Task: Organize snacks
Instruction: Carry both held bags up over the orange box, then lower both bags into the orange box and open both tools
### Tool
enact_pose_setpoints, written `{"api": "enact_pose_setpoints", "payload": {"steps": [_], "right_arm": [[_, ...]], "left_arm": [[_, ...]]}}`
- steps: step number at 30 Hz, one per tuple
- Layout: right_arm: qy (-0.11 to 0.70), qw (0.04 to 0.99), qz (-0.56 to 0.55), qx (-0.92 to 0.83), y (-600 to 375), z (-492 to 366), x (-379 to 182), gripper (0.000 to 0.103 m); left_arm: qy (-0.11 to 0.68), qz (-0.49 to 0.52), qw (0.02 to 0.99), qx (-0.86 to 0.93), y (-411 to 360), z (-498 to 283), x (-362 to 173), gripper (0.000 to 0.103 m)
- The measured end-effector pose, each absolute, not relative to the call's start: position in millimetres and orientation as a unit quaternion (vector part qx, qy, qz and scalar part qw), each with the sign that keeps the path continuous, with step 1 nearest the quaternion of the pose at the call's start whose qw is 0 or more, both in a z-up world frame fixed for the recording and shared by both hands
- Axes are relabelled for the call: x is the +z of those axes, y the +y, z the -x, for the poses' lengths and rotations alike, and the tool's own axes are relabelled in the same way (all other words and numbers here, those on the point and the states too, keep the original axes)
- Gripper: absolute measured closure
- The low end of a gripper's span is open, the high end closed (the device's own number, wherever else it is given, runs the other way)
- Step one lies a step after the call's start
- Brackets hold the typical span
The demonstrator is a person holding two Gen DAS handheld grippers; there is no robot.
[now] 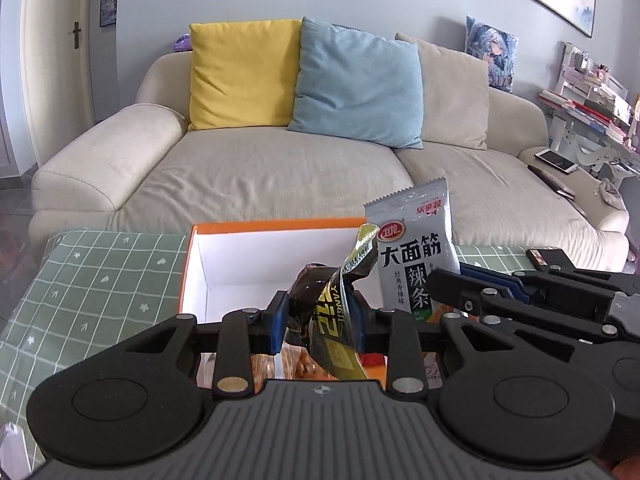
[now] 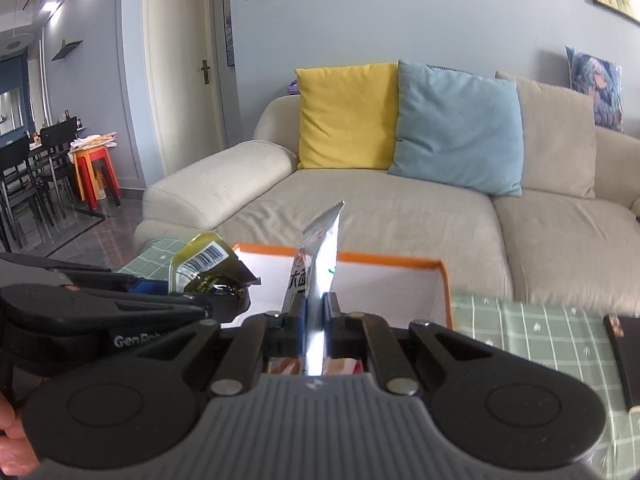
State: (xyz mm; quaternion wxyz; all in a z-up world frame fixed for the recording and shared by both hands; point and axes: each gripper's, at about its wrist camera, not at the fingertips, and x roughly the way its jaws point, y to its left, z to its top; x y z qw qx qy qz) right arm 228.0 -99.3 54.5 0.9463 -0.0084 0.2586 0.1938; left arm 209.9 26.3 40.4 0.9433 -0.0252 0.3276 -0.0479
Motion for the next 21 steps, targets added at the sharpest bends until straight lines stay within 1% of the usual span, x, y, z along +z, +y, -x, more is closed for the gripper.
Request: {"api": "enact_pose_setpoints", "payload": {"steps": [8, 16, 18, 19, 20, 21], "right_arm": [[0.268, 0.946, 0.05, 0.173, -88, -286, 36, 0.099], [0.33, 0.928, 0.062, 0.16, -89, -330, -7, 0.099], [0.346, 0.923, 0.067, 0.158, -89, -338, -20, 0.099], [0.351, 0.92, 0.07, 0.158, -88, -340, -25, 0.099], [0.356, 0.918, 0.074, 0.158, -88, -341, -30, 0.099], [0.361, 0.916, 0.077, 0.158, -87, -343, -34, 0.099]], "left_arm": [[0.362, 0.035, 0.931, -0.036, 31, -260, 14, 0.069], [0.425, 0.036, 0.904, -0.025, 37, -293, -31, 0.072], [0.434, 0.027, 0.9, -0.025, 35, -296, -39, 0.076], [0.438, 0.024, 0.898, -0.027, 35, -297, -43, 0.081], [0.439, 0.019, 0.898, -0.028, 32, -298, -45, 0.084], [0.442, 0.016, 0.897, -0.03, 31, -299, -47, 0.084]]}}
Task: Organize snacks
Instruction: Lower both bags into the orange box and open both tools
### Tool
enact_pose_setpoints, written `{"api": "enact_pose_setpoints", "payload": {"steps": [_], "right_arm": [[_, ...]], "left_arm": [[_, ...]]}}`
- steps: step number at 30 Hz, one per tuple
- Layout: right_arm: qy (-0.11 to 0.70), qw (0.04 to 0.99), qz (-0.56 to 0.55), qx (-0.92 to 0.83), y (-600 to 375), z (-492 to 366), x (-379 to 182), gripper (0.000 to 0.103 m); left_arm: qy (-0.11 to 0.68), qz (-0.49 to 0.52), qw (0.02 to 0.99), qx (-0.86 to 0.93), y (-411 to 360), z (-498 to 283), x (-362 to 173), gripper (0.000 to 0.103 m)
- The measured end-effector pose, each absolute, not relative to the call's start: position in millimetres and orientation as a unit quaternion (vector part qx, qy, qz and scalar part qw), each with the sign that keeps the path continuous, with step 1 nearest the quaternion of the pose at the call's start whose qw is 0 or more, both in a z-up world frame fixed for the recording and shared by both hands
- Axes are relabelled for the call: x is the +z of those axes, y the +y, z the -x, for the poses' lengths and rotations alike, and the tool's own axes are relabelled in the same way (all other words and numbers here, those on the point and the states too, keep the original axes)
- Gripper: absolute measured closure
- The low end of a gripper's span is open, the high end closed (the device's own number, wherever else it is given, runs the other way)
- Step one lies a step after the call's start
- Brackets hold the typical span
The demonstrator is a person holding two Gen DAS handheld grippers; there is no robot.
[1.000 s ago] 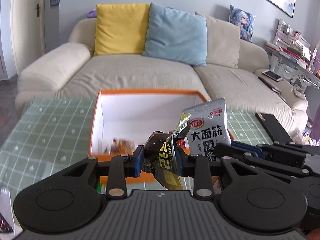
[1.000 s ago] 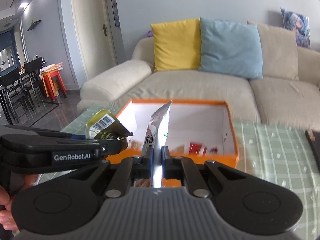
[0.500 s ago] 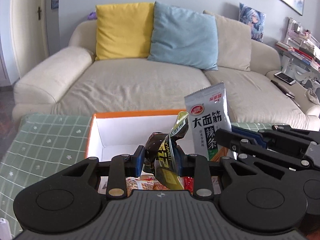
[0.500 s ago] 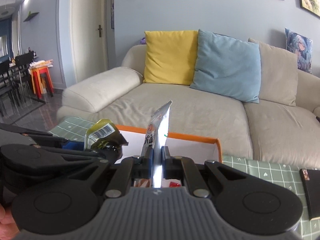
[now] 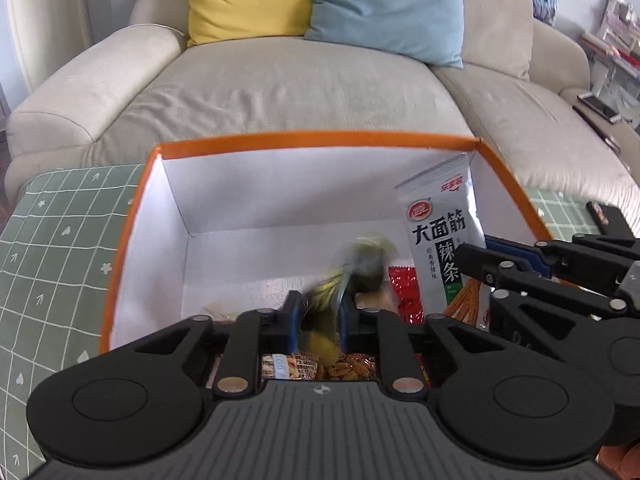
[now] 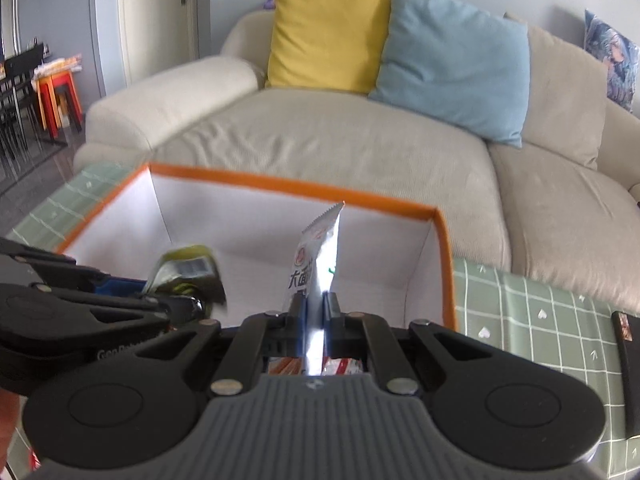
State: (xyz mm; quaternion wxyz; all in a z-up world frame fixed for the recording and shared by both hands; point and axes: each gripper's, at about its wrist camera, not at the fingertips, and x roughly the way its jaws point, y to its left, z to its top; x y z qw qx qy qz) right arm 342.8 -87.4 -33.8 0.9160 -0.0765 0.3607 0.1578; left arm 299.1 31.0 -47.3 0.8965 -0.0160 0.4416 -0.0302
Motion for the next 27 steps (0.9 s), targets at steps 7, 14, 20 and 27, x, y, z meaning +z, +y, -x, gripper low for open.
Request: {"api": "enact_pose_setpoints", "payload": {"steps": [7, 14, 20, 27], "right_arm": [[0.392, 0.903, 0.09, 0.15, -86, -352, -57, 0.099], [0.402, 0.899, 0.097, 0.145, -84, -351, -65, 0.098], [0.409, 0.895, 0.117, 0.136, -79, -352, -66, 0.093], [0.402, 0.896, 0.137, 0.128, -77, -345, -61, 0.069]], "left_arm": [[0.457, 0.011, 0.889, -0.035, 25, -303, -59, 0.084], [0.461, 0.007, 0.887, -0.031, 25, -300, -60, 0.075], [0.442, 0.007, 0.897, -0.02, 27, -292, -49, 0.044], [0.435, 0.0, 0.9, -0.012, 30, -281, -43, 0.039]]}}
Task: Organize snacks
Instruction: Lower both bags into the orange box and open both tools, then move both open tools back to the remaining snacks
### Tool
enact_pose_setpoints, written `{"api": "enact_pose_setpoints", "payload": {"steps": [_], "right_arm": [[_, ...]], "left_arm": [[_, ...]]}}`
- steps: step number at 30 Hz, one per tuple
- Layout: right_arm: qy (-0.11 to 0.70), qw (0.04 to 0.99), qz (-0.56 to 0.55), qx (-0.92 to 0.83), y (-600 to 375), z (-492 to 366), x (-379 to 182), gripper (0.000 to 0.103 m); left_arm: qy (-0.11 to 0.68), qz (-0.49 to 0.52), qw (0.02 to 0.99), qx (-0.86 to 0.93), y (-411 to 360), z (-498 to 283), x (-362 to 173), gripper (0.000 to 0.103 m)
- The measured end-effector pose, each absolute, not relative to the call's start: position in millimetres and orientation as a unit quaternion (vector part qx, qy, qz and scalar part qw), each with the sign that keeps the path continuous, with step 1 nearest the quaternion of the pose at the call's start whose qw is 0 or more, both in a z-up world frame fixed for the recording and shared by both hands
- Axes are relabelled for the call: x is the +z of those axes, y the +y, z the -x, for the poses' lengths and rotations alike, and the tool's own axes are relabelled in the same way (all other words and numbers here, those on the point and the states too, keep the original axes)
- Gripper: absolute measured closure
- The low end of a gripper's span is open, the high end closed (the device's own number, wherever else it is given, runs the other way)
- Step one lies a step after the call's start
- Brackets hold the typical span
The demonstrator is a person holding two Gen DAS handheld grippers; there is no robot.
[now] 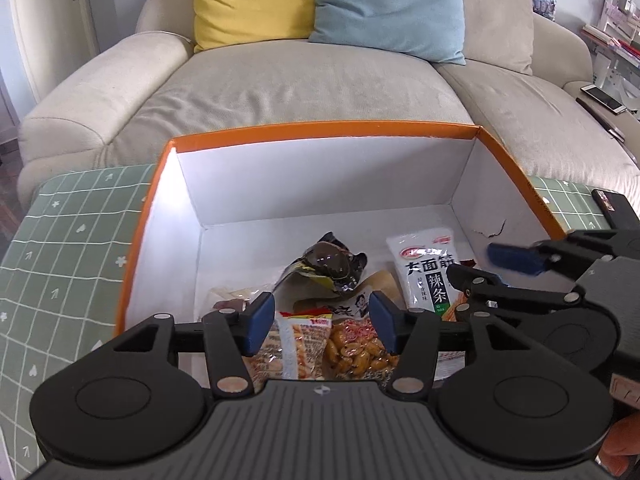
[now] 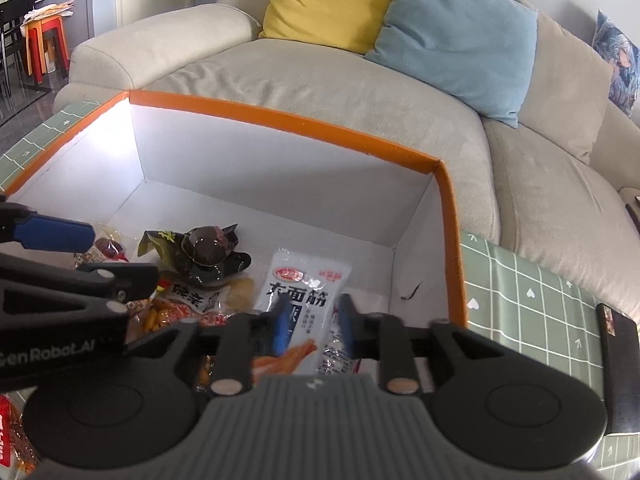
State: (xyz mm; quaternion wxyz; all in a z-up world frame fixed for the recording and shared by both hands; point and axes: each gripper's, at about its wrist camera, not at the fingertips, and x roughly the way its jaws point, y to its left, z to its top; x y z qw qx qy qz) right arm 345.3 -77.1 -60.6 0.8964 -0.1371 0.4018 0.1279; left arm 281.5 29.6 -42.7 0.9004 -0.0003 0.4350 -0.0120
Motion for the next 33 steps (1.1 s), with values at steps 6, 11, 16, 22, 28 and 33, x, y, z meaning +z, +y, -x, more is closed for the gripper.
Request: {"api": "enact_pose_setpoints", "payload": {"steps": [6, 11, 16, 22, 28, 33], "right_arm": [[0.393, 0.903, 0.127, 0.116, -83, -337, -46, 0.06], [0.374, 0.912, 0.121, 0.115, -89, -320, -27, 0.046], [0.362, 0.92, 0.092, 0.12, -100, -296, -10, 0.037], [0.346, 0.928, 0.056, 0.129, -113, -253, 2, 0.035], [0.33, 0.933, 0.045, 0.134, -120, -205, 3, 0.031], [0.332, 0.933, 0.03, 0.134, -127, -167, -4, 0.031]], "left_arm": [[0.425, -0.003, 0.905, -0.012, 27, -268, -33, 0.038], [0.405, 0.002, 0.914, -0.01, 27, -252, -18, 0.037], [0.363, -0.017, 0.932, 0.011, 26, -230, -7, 0.037], [0.317, -0.009, 0.948, 0.011, 26, -197, 6, 0.037], [0.301, -0.007, 0.954, 0.007, 21, -162, 5, 0.037], [0.303, -0.037, 0.952, 0.004, 12, -134, -5, 0.036]]}}
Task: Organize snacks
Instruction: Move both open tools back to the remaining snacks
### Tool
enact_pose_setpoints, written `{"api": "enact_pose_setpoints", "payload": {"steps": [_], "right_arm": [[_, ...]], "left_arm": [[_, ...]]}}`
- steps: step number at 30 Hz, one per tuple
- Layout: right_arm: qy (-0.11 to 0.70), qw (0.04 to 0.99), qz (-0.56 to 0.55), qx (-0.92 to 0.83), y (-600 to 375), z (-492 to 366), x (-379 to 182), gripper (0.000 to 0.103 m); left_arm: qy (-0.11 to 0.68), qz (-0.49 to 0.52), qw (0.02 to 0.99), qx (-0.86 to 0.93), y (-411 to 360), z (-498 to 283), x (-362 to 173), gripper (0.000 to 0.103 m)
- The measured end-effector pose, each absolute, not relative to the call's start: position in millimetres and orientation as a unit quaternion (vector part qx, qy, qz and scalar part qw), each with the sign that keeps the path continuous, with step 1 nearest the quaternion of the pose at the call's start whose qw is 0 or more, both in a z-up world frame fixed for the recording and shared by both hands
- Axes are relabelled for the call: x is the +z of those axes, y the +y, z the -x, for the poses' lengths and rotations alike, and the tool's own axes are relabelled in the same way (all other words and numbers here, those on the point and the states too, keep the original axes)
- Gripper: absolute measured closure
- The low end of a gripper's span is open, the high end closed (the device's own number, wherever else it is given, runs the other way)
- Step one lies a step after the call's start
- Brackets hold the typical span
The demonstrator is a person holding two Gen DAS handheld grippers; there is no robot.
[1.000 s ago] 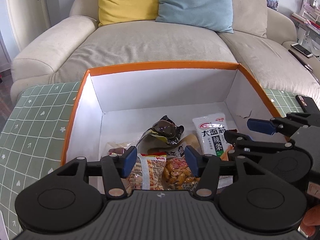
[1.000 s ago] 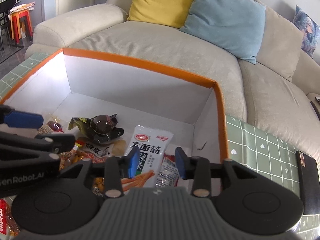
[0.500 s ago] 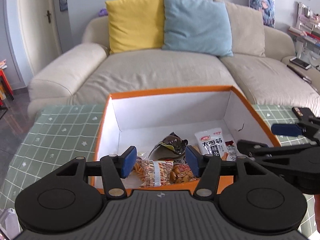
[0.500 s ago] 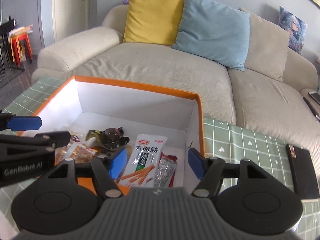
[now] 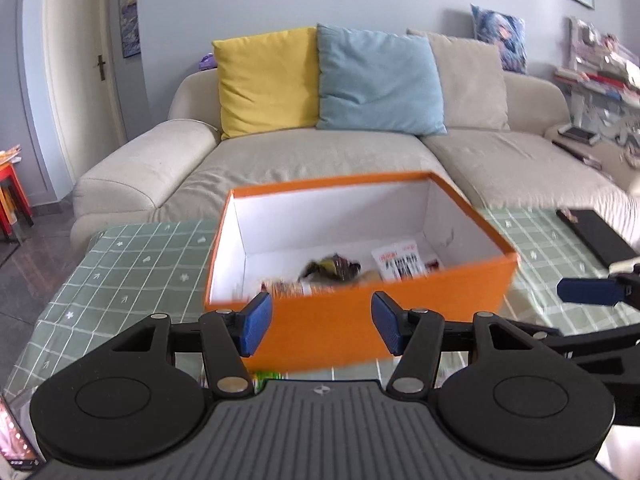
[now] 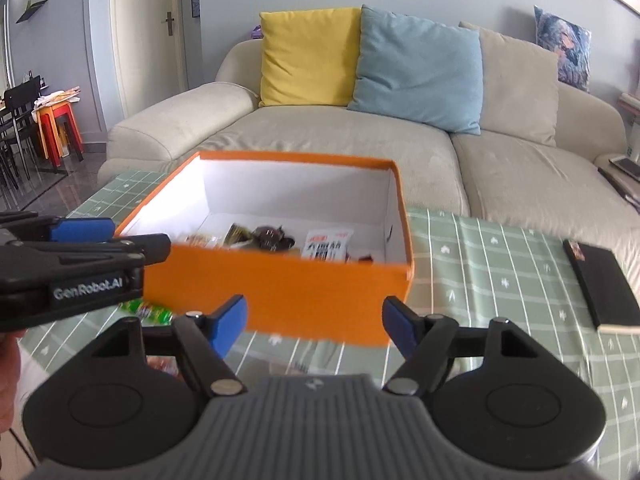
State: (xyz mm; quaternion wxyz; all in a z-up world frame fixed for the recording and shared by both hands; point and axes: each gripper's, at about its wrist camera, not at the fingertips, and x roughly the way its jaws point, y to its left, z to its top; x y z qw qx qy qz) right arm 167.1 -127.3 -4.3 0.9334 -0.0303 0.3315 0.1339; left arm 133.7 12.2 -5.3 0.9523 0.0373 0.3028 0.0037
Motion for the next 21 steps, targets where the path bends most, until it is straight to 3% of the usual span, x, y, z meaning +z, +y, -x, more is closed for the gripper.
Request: {"api": "enact_pose_setpoints", "payload": {"steps": [21], "right_arm": [[0.381, 0.916, 0.039, 0.12, -127, -94, -64, 0.026]], "left_arm": [[0.403, 0.001, 0.915, -0.017, 28, -74, -62, 0.034]]}}
